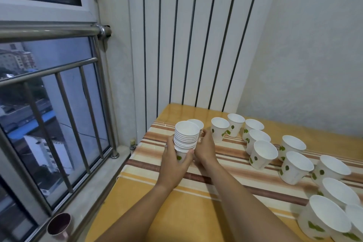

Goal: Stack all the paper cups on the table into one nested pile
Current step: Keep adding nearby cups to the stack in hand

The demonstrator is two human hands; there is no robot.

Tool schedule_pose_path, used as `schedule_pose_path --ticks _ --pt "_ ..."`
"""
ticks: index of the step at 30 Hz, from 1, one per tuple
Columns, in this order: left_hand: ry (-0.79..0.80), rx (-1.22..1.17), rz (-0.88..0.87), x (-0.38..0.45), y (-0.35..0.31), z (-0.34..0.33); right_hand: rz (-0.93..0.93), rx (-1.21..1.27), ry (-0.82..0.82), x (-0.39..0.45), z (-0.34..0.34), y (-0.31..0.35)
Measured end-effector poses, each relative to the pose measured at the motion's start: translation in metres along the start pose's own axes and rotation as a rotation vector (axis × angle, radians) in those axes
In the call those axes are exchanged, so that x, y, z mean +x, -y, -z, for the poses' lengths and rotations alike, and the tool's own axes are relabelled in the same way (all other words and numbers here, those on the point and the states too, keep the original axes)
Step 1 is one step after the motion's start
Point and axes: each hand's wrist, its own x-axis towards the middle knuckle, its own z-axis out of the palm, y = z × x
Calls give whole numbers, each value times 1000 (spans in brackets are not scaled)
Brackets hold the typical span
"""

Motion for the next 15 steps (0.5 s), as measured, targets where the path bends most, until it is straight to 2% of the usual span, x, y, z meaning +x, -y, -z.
schedule_pose_path --ticks 4,15 --pt "-42 -2 0 3 4 -1 16 45 -70 8 -9 7" --pt "-32 5 -23 4 3 0 57 48 -80 -2 2 3"
